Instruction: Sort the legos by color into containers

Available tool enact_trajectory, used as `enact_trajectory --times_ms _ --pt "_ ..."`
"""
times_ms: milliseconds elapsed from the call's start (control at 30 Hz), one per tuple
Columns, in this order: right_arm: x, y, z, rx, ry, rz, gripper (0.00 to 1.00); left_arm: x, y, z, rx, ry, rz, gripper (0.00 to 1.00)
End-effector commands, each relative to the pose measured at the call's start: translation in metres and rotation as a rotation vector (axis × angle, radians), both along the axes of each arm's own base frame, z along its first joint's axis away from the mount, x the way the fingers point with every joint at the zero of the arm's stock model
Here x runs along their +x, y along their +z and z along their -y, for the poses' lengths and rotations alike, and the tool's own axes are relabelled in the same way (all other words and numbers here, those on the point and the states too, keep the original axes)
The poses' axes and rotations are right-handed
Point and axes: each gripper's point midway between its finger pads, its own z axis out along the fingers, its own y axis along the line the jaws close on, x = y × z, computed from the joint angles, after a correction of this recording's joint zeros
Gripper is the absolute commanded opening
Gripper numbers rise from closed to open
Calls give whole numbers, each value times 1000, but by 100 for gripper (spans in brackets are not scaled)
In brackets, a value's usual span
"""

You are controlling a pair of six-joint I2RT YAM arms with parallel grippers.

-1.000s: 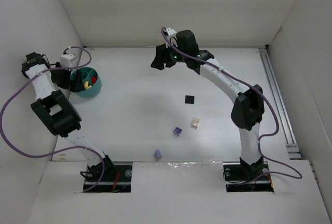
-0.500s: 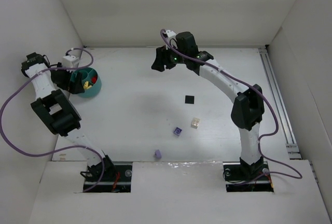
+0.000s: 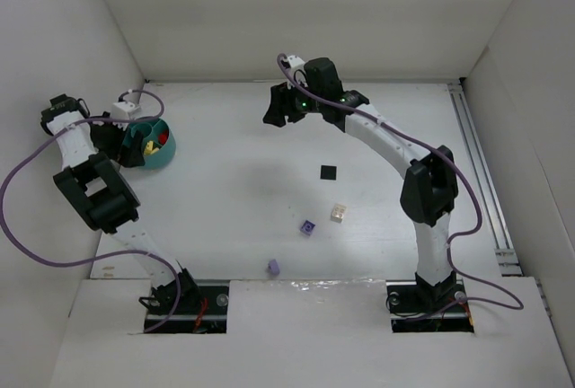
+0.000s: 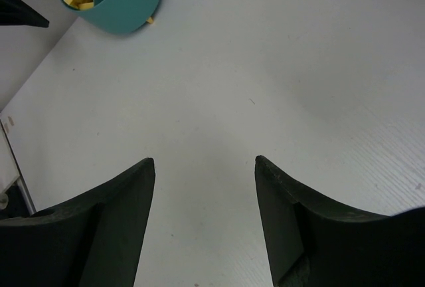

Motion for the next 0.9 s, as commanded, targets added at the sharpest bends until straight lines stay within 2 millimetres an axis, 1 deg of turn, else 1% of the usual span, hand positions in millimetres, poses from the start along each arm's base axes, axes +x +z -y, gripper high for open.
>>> enact_trajectory --times_ms 0,267,300,333,367,400,433,467,500,533,567,600,667,700,800,867 --pt "-6 45 -1 59 20 95 68 -8 -3 3 9 -22 -10 100" --pt "-6 45 -1 59 20 95 68 -5 -9 5 34 -37 -12 100" --pt "-7 41 0 54 20 87 68 -4 -9 4 38 -46 -8 100" --pt "-5 40 1 47 15 96 68 -5 -8 9 38 -55 -8 100" --pt "-5 40 1 47 15 96 68 -5 -8 9 38 -55 -8 100" --pt "-5 40 1 47 15 96 68 -8 -10 12 23 -64 -15 100" --pt "-5 40 1 47 15 96 68 -8 -6 13 29 -64 -7 100" --pt "-5 40 1 47 15 96 68 -7 -5 19 24 -84 2 100" --pt "-5 40 1 47 15 96 68 -10 -6 21 16 -84 -9 100" --pt "-6 36 1 41 15 89 68 -14 -8 23 11 -102 -21 100" --pt "-6 36 1 41 15 89 68 -15 -7 28 16 -119 -16 100" --pt "-6 36 1 41 15 89 68 -17 0 31 12 -120 -6 100" --pt "-6 36 1 41 15 89 68 -22 -3 38 14 -152 -8 100" --pt "-7 41 2 46 15 96 68 -25 1 44 16 -169 -6 100" --pt "-9 42 1 50 25 94 68 -32 2 60 6 -217 -5 100" --pt "-9 42 1 50 25 94 68 -33 12 78 -9 -263 23 100"
